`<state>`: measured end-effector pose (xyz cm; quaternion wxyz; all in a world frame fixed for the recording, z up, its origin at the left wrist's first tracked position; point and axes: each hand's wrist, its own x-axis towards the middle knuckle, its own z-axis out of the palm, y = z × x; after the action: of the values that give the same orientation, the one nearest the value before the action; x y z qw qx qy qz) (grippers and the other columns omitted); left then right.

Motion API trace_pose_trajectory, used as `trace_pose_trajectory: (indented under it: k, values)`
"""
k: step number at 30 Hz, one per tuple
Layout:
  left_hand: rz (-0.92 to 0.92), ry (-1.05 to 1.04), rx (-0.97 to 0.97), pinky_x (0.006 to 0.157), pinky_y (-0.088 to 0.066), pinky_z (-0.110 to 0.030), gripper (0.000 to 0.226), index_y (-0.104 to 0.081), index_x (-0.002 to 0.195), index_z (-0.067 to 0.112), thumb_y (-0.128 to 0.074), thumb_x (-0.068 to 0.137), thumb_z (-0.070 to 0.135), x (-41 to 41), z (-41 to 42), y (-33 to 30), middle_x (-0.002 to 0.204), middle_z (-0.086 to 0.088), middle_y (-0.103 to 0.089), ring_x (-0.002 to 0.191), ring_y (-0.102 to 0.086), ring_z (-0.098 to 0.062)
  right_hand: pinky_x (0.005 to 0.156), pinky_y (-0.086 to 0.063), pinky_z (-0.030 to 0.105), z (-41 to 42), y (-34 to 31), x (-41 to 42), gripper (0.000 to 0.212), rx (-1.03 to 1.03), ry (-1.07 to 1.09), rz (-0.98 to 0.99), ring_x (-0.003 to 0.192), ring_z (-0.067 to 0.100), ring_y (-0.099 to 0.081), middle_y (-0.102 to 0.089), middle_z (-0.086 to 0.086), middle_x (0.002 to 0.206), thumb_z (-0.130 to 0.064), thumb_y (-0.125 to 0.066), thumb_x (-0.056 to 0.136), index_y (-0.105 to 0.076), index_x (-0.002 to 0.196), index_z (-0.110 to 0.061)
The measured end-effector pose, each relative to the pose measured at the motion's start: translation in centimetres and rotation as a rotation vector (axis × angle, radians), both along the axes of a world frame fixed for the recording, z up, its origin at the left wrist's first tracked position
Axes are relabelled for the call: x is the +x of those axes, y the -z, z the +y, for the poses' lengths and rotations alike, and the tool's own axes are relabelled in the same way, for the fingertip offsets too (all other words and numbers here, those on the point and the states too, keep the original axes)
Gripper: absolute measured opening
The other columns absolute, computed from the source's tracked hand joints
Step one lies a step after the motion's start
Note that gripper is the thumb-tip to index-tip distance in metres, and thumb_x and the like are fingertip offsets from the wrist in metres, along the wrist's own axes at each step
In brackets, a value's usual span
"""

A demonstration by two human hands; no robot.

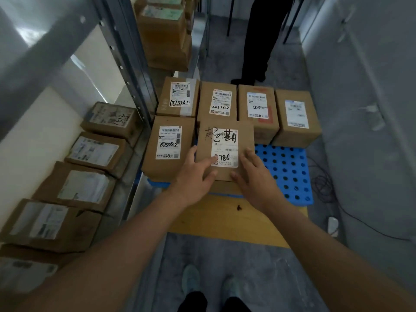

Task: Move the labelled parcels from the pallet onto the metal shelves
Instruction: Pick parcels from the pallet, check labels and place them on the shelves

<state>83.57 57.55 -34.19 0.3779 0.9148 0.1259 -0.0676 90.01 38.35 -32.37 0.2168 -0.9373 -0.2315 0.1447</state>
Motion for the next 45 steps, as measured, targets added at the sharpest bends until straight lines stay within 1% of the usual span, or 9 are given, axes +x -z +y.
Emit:
trace_pose_trajectory:
  k: [5, 9, 12, 20, 27, 31, 33, 39, 45]
  values:
    - [0.027, 0.018, 0.034, 0.123, -0.027, -0.051, 0.048, -0.045, 0.149, 0.039, -0.053, 0.102, 0.046, 1.1, 0.8, 1.2, 0.170, -0.003, -0.003, 0.155, -0.014, -0.032, 0.116, -0.028, 0.032, 0.7, 1.3, 0.8, 0.067, 0.029, 0.032, 0.012, 0.151, 0.017, -0.021, -0.010, -0.003, 0.169, -0.044, -0.052, 0.102, -0.028, 0.158, -0.017]
    - [0.062, 0.020, 0.114, 0.123, -0.018, -0.052, 0.051, -0.042, 0.151, 0.041, -0.053, 0.102, 0.047, 1.6, 1.3, 1.5, 0.170, -0.008, -0.007, 0.154, -0.008, -0.035, 0.116, -0.026, 0.030, 1.2, 2.1, 1.3, 0.067, 0.054, 0.029, 0.032, 0.151, 0.017, -0.021, -0.012, -0.004, 0.168, -0.042, -0.055, 0.101, -0.030, 0.158, -0.018]
    - [0.057, 0.034, 0.173, 0.122, -0.020, -0.053, 0.051, -0.043, 0.151, 0.041, -0.054, 0.101, 0.047, 1.7, 1.7, 2.0, 0.169, -0.010, -0.010, 0.152, -0.007, -0.033, 0.115, -0.023, 0.027, 1.5, 2.7, 1.6, 0.067, 0.066, 0.021, 0.050, 0.152, 0.017, -0.019, -0.013, -0.003, 0.168, -0.041, -0.056, 0.101, -0.030, 0.158, -0.017]
    - [0.075, 0.050, 0.166, 0.123, -0.015, -0.055, 0.054, -0.040, 0.152, 0.043, -0.055, 0.100, 0.046, 1.6, 2.1, 3.5, 0.169, -0.006, -0.007, 0.153, 0.003, -0.028, 0.120, -0.032, 0.039, 1.5, 4.7, 2.1, 0.067, 0.090, 0.019, 0.078, 0.153, 0.016, -0.018, -0.015, -0.004, 0.168, -0.043, -0.057, 0.100, -0.033, 0.157, -0.018]
    - [0.050, 0.055, 0.202, 0.125, -0.014, -0.058, 0.052, -0.039, 0.152, 0.045, -0.051, 0.102, 0.048, 1.6, 2.3, 4.6, 0.171, -0.004, -0.002, 0.154, 0.004, -0.028, 0.118, -0.025, 0.032, 1.7, 5.9, 2.1, 0.066, 0.107, 0.042, 0.090, 0.152, 0.016, -0.017, -0.013, -0.004, 0.168, -0.041, -0.058, 0.100, -0.033, 0.157, -0.018]
    - [0.044, 0.081, 0.321, 0.124, -0.016, -0.056, 0.051, -0.033, 0.153, 0.049, -0.042, 0.103, 0.052, 1.4, 2.2, 5.3, 0.171, -0.006, 0.000, 0.152, -0.003, -0.030, 0.120, -0.026, 0.034, 1.8, 6.5, 2.2, 0.065, 0.133, 0.049, 0.088, 0.152, 0.018, -0.019, -0.016, -0.001, 0.167, -0.038, -0.059, 0.100, -0.035, 0.156, -0.016]
    - [0.047, 0.100, 0.375, 0.122, -0.017, -0.055, 0.052, -0.030, 0.154, 0.049, -0.040, 0.104, 0.053, 1.4, 2.3, 5.4, 0.171, -0.004, 0.002, 0.151, -0.005, -0.031, 0.120, -0.032, 0.039, 1.7, 6.8, 2.2, 0.065, 0.155, 0.050, 0.081, 0.152, 0.018, -0.020, -0.017, -0.002, 0.167, -0.037, -0.060, 0.100, -0.035, 0.156, -0.017]
    - [0.094, 0.157, 0.455, 0.123, -0.013, -0.054, 0.056, -0.017, 0.157, 0.052, -0.038, 0.104, 0.052, 1.5, 2.4, 5.0, 0.171, -0.002, 0.009, 0.153, -0.001, -0.033, 0.113, -0.044, 0.045, 1.8, 7.4, 2.3, 0.065, 0.219, 0.050, 0.096, 0.151, 0.015, -0.020, -0.014, -0.006, 0.167, -0.034, -0.063, 0.099, -0.036, 0.155, -0.016]
    - [0.153, 0.201, 0.503, 0.123, -0.012, -0.055, 0.058, -0.011, 0.157, 0.053, -0.035, 0.105, 0.054, 1.8, 2.4, 4.4, 0.171, 0.000, 0.008, 0.153, 0.002, -0.035, 0.116, -0.041, 0.044, 1.6, 8.4, 2.4, 0.064, 0.200, 0.051, 0.114, 0.152, 0.015, -0.017, -0.008, -0.009, 0.168, -0.032, -0.060, 0.100, -0.035, 0.156, -0.016]
